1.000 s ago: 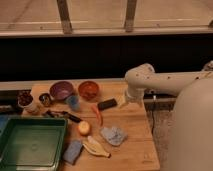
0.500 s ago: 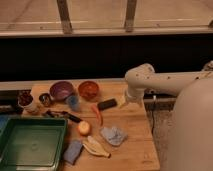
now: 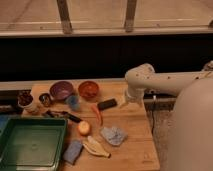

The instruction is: Wipe tray with towel

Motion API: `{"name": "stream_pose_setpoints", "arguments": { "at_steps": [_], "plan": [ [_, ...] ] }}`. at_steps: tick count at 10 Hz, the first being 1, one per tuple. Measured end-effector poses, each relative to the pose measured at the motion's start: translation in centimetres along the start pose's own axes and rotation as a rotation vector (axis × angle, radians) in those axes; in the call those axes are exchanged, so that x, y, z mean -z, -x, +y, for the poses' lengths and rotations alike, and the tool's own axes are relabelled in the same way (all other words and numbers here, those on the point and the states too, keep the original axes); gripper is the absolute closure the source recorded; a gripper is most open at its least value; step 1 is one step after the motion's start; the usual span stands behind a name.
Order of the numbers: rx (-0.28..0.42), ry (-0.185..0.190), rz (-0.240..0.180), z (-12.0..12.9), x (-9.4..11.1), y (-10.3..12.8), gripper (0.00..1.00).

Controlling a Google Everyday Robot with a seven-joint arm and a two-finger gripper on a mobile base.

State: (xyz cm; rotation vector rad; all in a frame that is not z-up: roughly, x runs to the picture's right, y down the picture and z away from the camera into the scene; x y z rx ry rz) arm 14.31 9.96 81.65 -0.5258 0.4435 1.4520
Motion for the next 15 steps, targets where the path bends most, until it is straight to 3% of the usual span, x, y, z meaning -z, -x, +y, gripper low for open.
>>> {"name": "stream_pose_setpoints", "arguments": {
  "at_steps": [5, 7, 8, 11, 15],
  "plan": [
    [0.029, -0.003, 0.009, 0.3, 0.3, 0.0, 0.3],
    [0.096, 0.007, 0.046, 3.5, -0.7, -0.4, 0.3],
    [0.135, 0.015, 0.075, 5.7, -1.7, -1.7, 0.3],
    [0.187, 0.037, 0.124, 8.5, -3.4, -5.1, 0.3],
    [0.158, 0.068, 0.165, 7.7, -4.8, -7.5, 0.3]
  ]
}}
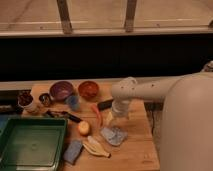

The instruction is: Wipe tray with towel

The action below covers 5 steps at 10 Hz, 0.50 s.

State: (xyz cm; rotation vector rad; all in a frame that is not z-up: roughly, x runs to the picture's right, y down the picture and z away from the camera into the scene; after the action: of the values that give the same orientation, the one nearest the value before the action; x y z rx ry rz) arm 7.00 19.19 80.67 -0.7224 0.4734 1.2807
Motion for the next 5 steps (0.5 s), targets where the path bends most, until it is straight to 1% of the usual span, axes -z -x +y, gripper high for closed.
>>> {"name": "stream_pose_setpoints", "arguments": {
  "at_steps": [3, 5],
  "plan": [
    [-0.012, 0.035, 0.036, 0.2, -2.2, -0.6, 0.3],
    [-0.02, 0.053, 0.057, 0.6, -2.9, -1.1, 0.3]
  ]
}}
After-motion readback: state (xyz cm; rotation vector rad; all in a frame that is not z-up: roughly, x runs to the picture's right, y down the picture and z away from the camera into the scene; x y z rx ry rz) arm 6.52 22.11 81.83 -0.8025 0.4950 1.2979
